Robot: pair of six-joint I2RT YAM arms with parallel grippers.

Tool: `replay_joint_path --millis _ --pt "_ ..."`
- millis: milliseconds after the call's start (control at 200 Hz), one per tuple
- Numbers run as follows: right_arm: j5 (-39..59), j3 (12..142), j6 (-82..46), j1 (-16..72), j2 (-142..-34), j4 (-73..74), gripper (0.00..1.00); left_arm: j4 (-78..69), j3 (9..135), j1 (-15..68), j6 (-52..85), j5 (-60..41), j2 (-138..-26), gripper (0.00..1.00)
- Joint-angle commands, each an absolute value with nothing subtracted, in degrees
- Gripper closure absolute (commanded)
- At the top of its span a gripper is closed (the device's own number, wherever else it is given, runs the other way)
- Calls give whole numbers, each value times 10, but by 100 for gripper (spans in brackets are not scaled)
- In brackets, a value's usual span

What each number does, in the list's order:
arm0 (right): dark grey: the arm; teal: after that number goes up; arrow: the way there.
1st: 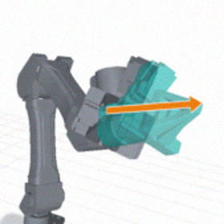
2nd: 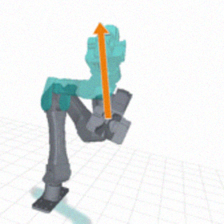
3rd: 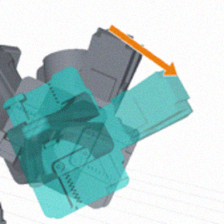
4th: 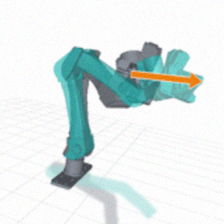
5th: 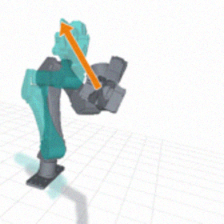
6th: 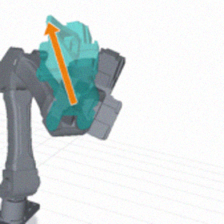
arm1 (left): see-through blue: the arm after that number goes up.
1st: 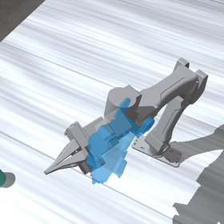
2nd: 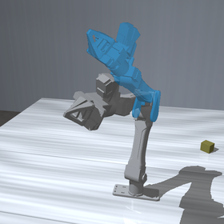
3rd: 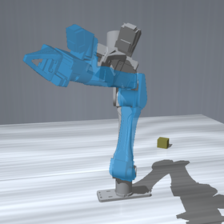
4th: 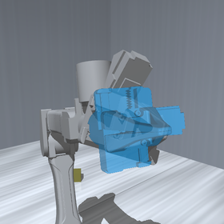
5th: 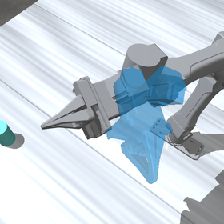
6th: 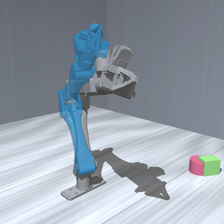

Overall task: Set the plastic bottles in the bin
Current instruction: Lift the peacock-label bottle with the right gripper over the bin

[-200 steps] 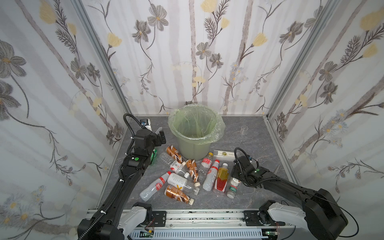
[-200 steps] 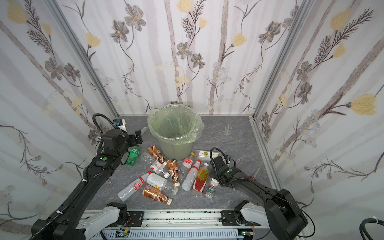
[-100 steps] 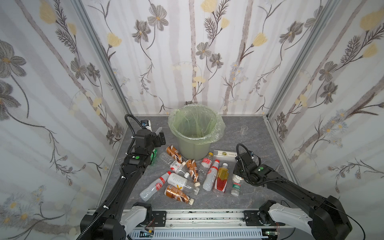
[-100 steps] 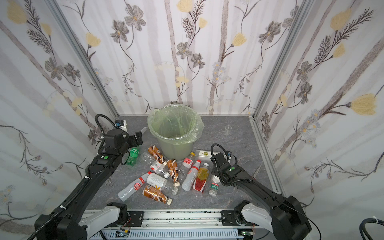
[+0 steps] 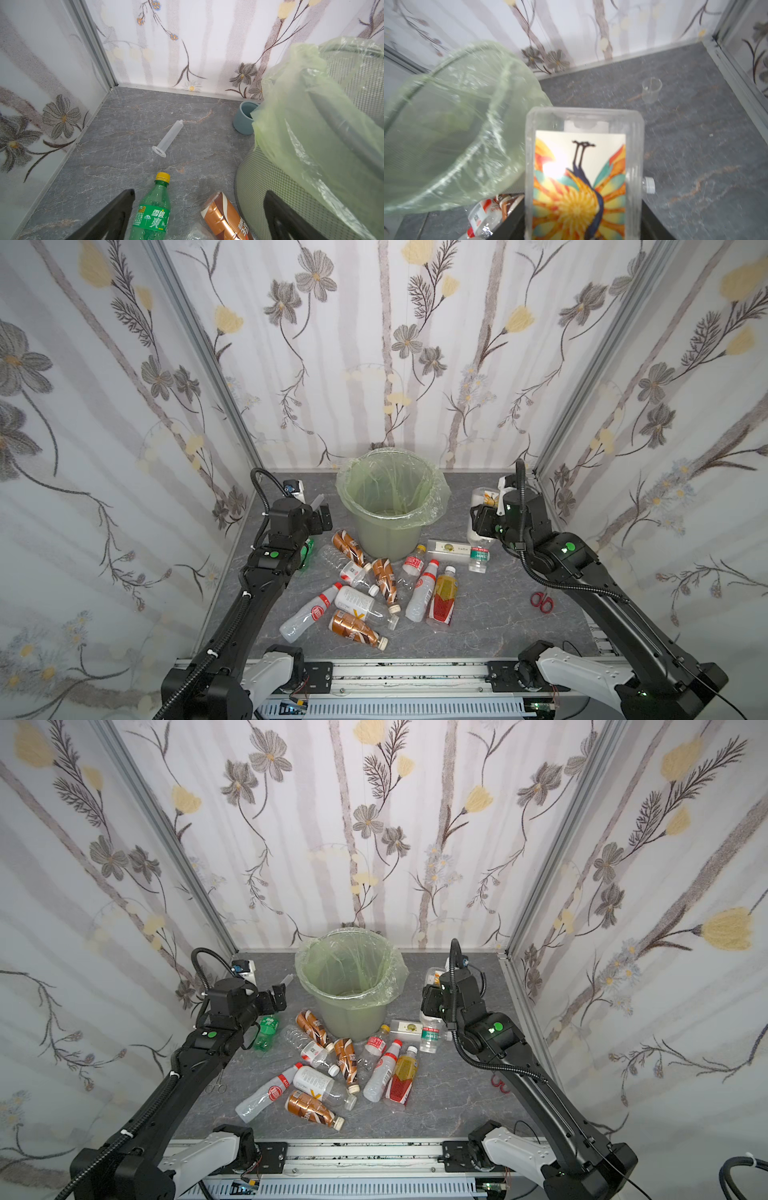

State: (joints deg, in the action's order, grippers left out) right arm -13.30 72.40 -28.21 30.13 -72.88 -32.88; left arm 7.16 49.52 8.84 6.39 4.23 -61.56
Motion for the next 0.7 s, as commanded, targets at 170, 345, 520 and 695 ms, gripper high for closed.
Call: replay_joint_path --millis 170,345,520,695 --pt "39 901 -218 299 -858 -204 41 60 500 86 61 27 -607 0" --pt "77 1013 -231 315 -961 -172 41 54 493 83 53 27 -607 0" --pt "110 1117 -245 329 -1064 -155 41 47 490 82 56 16 -610 0" --pt "124 1216 -248 337 -1165 -185 41 45 489 79 53 14 -608 0"
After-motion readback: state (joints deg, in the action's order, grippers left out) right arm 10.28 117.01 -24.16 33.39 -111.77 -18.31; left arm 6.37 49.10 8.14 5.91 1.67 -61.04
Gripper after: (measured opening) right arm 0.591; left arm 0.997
